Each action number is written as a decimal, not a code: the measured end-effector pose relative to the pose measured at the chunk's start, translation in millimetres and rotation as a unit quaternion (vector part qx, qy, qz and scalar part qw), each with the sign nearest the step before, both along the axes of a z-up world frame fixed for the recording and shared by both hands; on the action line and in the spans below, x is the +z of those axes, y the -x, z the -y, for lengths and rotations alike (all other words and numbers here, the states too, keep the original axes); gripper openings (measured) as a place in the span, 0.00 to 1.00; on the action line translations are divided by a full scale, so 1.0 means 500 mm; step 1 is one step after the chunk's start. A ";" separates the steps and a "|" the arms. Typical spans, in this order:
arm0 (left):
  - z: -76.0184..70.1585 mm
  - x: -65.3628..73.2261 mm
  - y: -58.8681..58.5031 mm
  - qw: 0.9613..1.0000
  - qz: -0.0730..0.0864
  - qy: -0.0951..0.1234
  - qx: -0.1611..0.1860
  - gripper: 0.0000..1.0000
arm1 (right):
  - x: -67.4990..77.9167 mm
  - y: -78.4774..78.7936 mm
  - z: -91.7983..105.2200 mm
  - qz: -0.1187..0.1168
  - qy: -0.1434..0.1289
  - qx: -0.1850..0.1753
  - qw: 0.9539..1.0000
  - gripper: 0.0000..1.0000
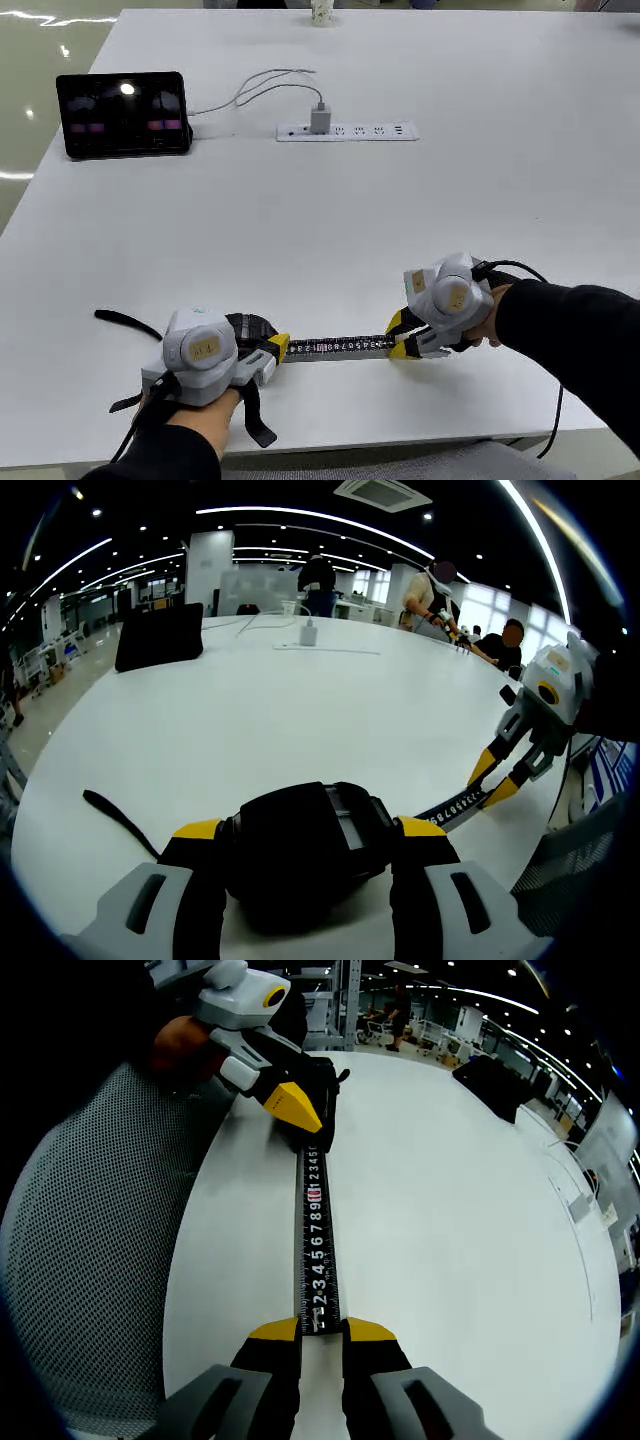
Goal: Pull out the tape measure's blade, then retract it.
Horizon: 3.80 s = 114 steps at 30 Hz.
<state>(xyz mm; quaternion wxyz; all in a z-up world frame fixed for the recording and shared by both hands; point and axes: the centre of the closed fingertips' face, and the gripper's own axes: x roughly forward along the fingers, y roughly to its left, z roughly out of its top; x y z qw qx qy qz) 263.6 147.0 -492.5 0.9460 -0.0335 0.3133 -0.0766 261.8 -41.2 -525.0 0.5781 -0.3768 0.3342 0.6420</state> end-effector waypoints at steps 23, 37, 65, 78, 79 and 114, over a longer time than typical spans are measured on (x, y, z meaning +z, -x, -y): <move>-0.001 0.000 0.000 1.000 -0.002 0.001 -0.001 0.61 | 0.001 0.001 -0.004 -0.005 -0.003 -0.006 1.000 0.12; -0.001 -0.001 0.000 1.000 -0.002 0.005 -0.001 0.60 | 0.002 0.001 -0.008 -0.004 -0.004 -0.008 1.000 0.12; 0.001 0.000 0.002 1.000 -0.001 0.004 -0.004 0.61 | 0.002 0.002 -0.022 -0.005 -0.006 -0.019 1.000 0.12; 0.000 -0.010 0.008 0.998 -0.025 0.046 0.025 0.64 | 0.001 0.003 -0.025 -0.005 0.001 -0.016 1.000 0.12; 0.000 -0.009 0.008 0.998 -0.025 0.046 0.025 0.64 | 0.001 0.004 -0.025 -0.005 0.001 -0.017 1.000 0.12; -0.004 -0.007 0.008 0.998 -0.024 0.058 0.021 0.61 | 0.001 0.003 -0.062 -0.008 -0.023 -0.020 1.000 0.12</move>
